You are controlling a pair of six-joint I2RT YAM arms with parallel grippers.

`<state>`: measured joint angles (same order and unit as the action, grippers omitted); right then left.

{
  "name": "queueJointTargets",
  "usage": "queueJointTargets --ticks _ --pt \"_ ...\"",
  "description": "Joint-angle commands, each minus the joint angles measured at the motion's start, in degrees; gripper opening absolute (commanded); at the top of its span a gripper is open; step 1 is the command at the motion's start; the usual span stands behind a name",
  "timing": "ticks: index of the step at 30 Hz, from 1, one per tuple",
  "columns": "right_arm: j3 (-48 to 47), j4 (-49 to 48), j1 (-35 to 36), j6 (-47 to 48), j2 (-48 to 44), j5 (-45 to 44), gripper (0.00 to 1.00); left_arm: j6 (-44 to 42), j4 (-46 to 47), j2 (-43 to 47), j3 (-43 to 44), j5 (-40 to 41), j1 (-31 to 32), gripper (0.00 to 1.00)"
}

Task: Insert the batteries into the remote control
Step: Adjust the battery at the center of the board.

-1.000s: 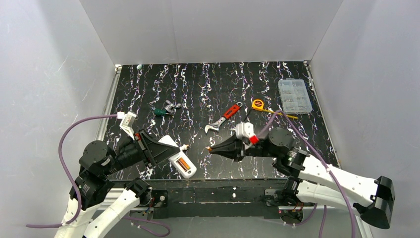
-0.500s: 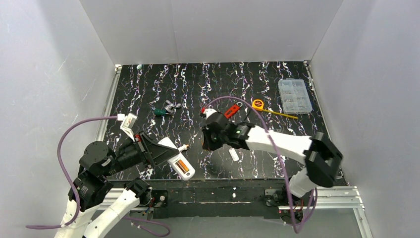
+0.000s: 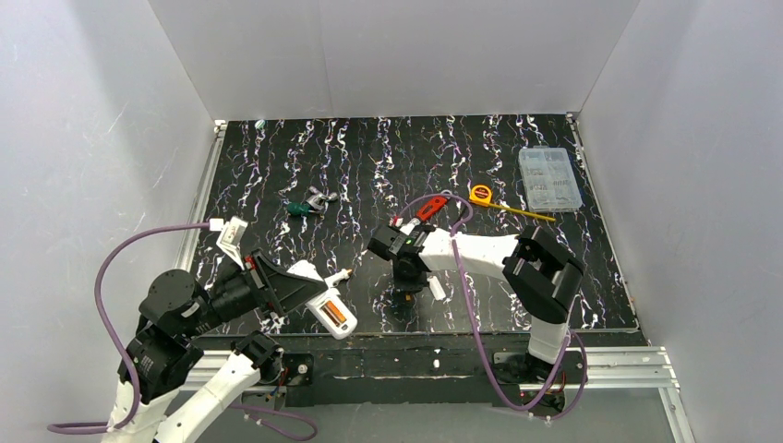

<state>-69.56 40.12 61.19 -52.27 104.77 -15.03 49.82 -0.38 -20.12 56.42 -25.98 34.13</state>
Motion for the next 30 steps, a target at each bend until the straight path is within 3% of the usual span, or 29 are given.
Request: queueJointTargets --ticks 1,7,21,30 --pt "0.5 2.1 -0.7 -9.9 0.3 -0.1 0.26 -1.0 2.1 0.2 2.7 -0.4 -0.2 0.0" --pt "2.1 -1.8 -2.7 -10.0 0.2 8.7 0.41 -1.2 1.2 -0.7 3.3 -0.6 -0.2 0.0" --pt "1.4 2.5 -3.1 -6.7 -2.0 9.7 0.42 -0.4 2.6 -1.3 2.0 -0.7 -0.2 0.0" --pt "3.6 0.3 -3.2 -6.5 -3.1 12.5 0.41 0.0 2.6 -1.5 2.0 -0.7 -0.2 0.0"
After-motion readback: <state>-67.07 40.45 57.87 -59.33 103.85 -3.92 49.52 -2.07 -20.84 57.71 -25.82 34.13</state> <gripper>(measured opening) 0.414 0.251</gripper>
